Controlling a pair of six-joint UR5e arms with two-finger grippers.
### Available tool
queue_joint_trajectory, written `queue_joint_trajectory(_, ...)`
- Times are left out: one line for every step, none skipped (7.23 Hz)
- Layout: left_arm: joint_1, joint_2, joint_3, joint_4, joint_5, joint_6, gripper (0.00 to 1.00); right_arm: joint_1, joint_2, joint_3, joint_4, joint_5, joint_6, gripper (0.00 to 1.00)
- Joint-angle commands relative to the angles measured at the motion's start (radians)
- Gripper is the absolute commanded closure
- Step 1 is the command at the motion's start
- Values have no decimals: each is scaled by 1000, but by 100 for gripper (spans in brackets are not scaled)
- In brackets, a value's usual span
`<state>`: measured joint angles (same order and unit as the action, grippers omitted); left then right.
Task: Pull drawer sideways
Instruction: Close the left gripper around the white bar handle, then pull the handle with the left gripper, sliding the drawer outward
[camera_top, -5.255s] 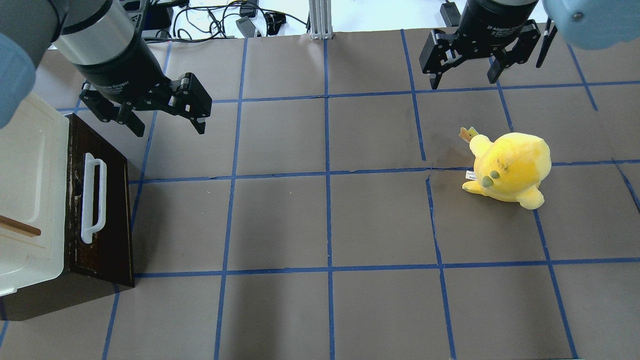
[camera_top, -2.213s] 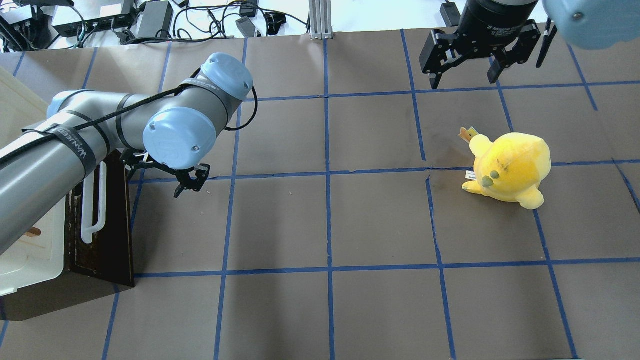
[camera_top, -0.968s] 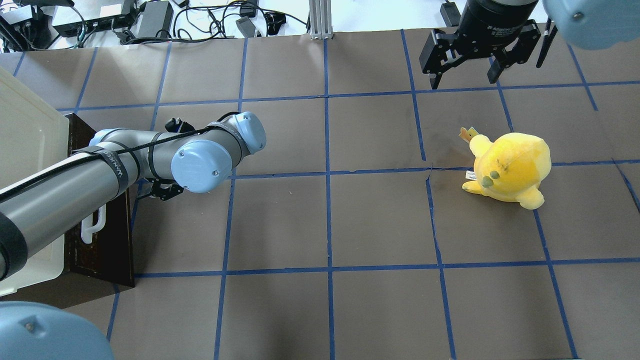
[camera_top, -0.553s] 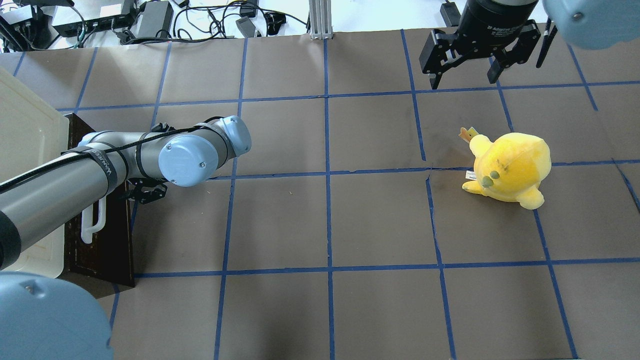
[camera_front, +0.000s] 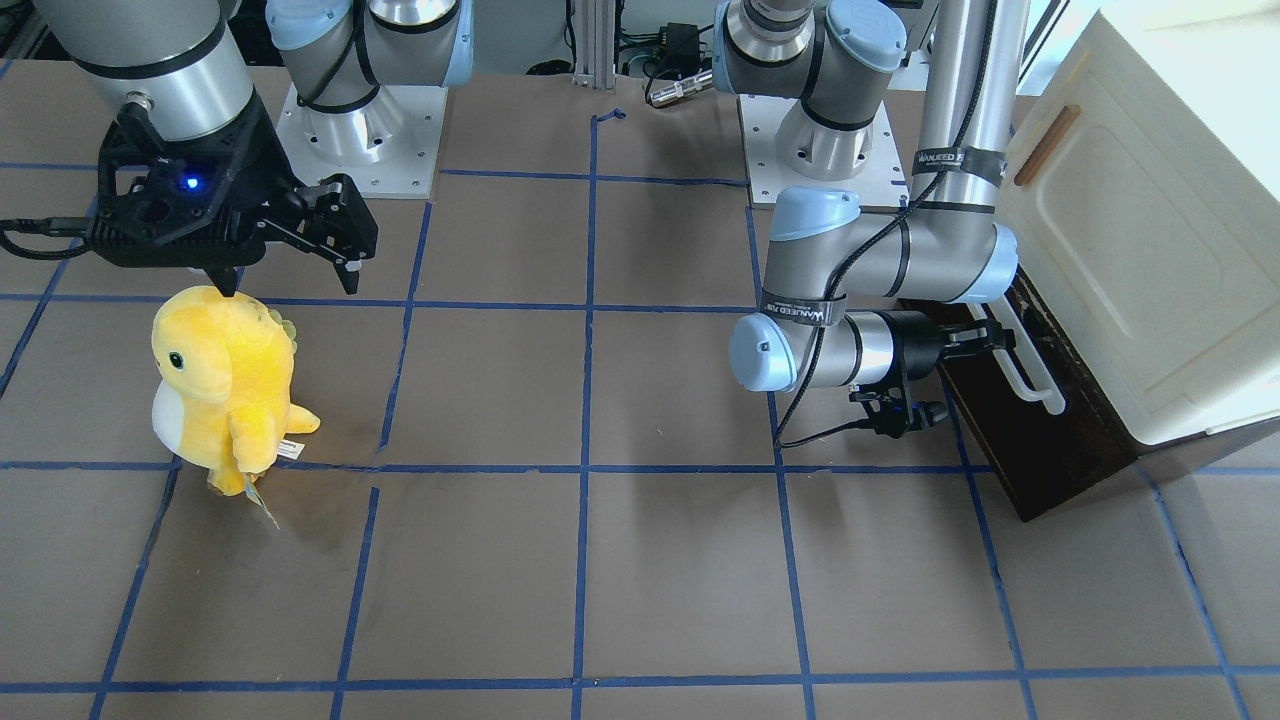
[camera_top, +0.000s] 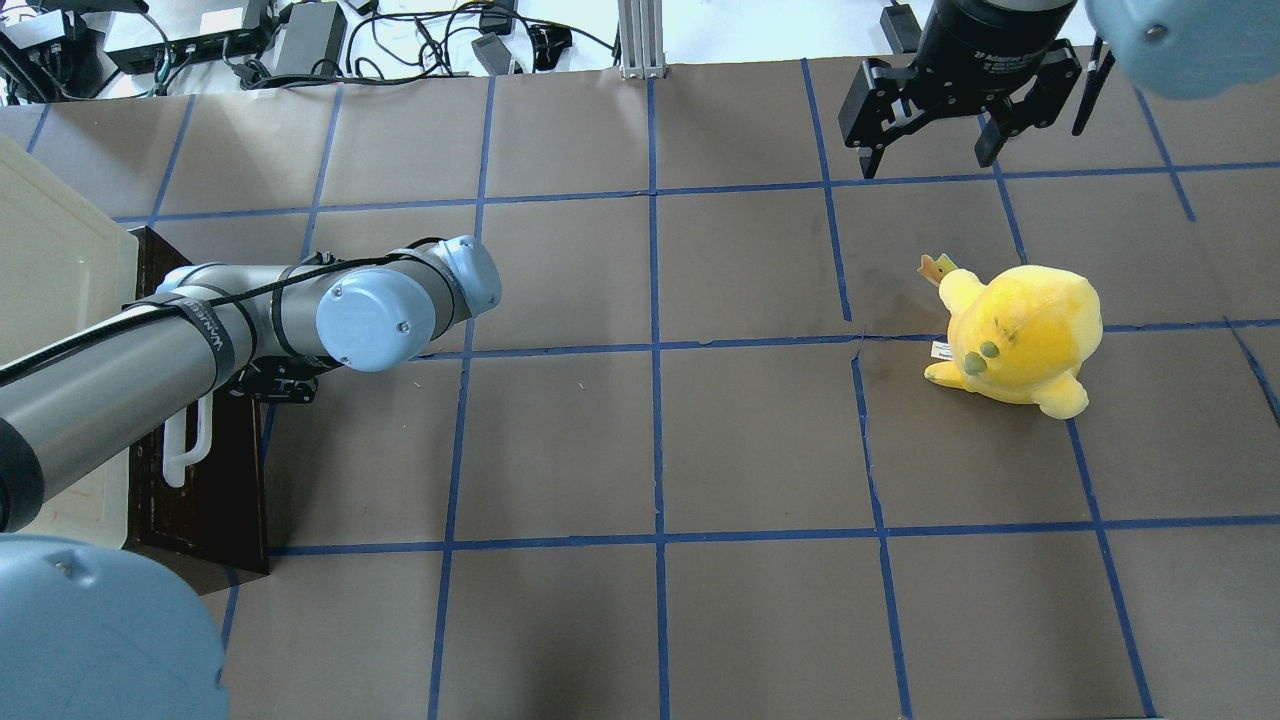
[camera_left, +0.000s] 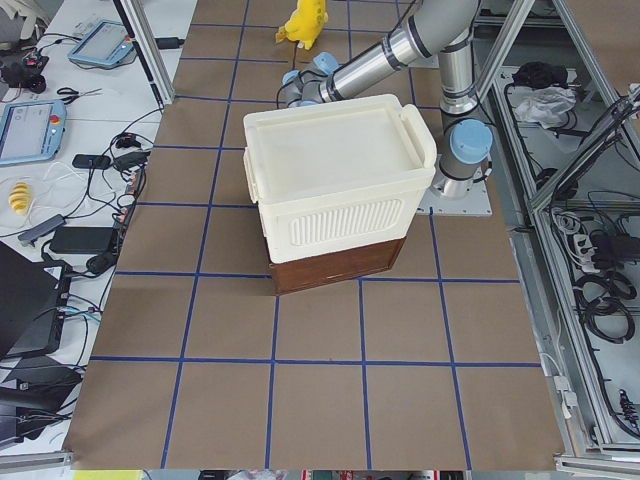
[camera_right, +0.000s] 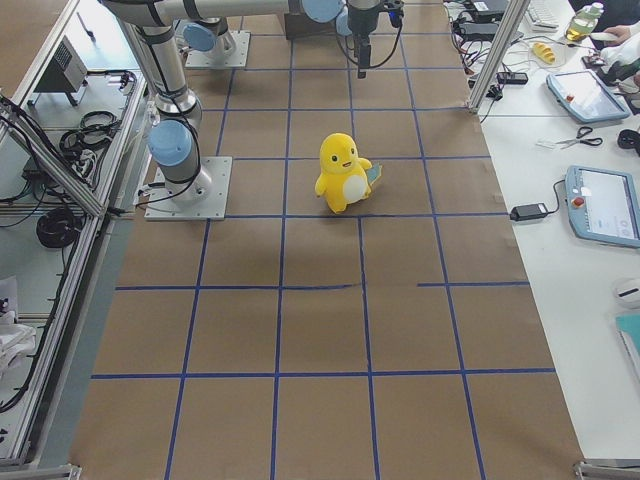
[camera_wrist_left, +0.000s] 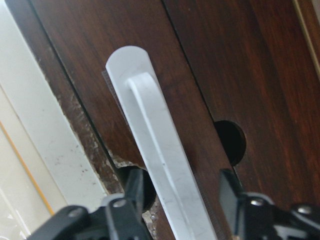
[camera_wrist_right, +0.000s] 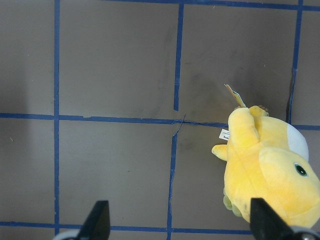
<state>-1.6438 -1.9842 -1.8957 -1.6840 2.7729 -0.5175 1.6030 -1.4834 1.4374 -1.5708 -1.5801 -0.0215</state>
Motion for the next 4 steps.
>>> queue_joint_trajectory(-1, -4, 1, 0, -1, -15, 92, 0, 0, 0, 0, 0, 0, 0)
queue_joint_trajectory(-4, -2, 3, 0, 2, -13, 92, 0, 0, 0, 0, 0, -2, 0)
queue_joint_trajectory(-7, -1, 7, -8, 2, -13, 92, 0, 0, 0, 0, 0, 0, 0)
queue_joint_trajectory(-7, -5, 13, -13, 2, -12, 96, 0, 0, 0, 0, 0, 0, 0)
